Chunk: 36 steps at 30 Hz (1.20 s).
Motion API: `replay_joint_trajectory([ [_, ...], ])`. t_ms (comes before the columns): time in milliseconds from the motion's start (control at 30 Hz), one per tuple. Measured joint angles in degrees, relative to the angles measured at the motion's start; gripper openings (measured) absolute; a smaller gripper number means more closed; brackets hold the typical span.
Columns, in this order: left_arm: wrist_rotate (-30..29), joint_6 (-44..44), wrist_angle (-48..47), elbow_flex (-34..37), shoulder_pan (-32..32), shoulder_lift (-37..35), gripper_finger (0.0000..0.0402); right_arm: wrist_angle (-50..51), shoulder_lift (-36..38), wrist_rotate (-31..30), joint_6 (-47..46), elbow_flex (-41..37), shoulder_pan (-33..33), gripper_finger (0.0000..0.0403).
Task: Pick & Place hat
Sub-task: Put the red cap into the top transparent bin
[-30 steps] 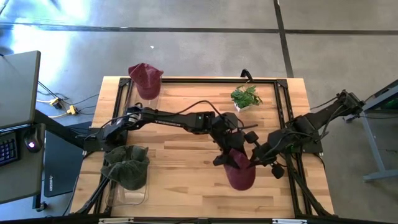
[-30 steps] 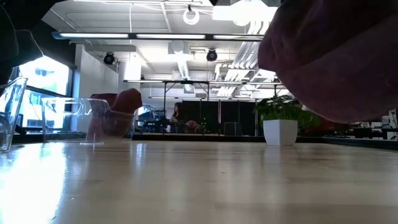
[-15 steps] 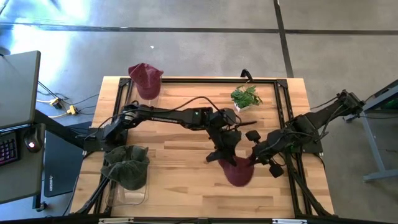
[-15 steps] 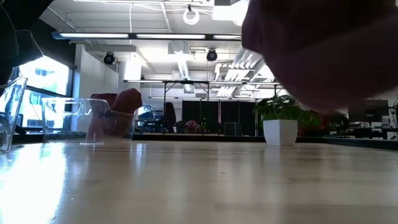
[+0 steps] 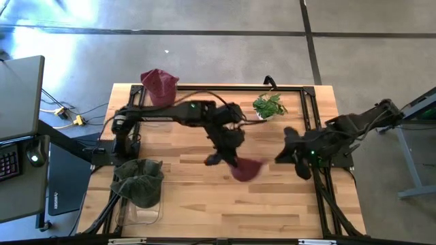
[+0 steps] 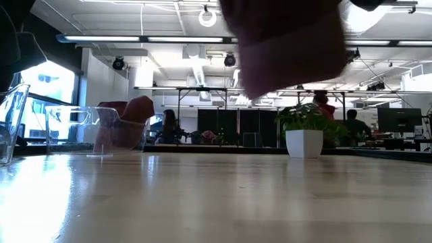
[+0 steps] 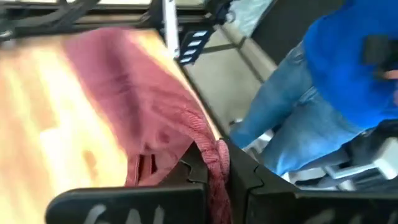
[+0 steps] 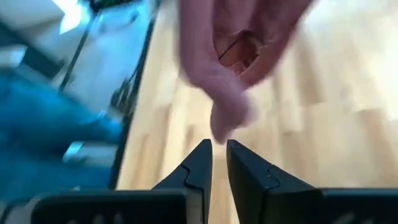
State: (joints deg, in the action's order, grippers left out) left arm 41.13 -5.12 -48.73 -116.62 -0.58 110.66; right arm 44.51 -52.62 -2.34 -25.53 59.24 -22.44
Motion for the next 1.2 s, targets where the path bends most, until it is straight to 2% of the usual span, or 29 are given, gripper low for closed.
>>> replay_joint_trajectory([
  [133, -4.82, -2.76, -7.43, -0.13, 2.32, -4.52, 0.0006, -0.52, 3.07, -9.17, -0.01, 0.0, 0.0, 0.0048],
  [267, -11.77, -5.99, -15.16, 0.0, 5.3, -8.78, 0.0007, -0.61, 4.26, -14.51, 0.74, 0.0, 0.02, 0.0041],
  [467, -26.0, -10.57, -25.87, -0.15, 10.55, -14.68, 0.0007, -0.66, 4.21, -17.04, 3.98, -0.04, 0.02, 0.0028],
  [667, -41.36, -20.01, -38.94, 0.25, 16.49, -17.64, 0.0007, -0.61, 3.82, -19.24, 5.03, -0.04, 0.02, 0.0023],
  [867, -56.65, -27.15, -41.04, 0.09, 22.56, -18.3, 0.0007, -0.58, 3.55, -20.38, 5.06, -0.04, 0.01, 0.0027],
  [1000, -60.38, -29.9, -41.29, -0.04, 27.3, -19.05, 0.0007, -0.37, 3.46, -20.44, 5.05, -0.07, 0.0, 0.0024],
  [1200, -58.94, -32.05, -41.36, 0.02, 34.5, -19.56, 0.0007, -0.39, 3.46, -20.27, 5.04, -0.07, 0.01, 0.0019],
])
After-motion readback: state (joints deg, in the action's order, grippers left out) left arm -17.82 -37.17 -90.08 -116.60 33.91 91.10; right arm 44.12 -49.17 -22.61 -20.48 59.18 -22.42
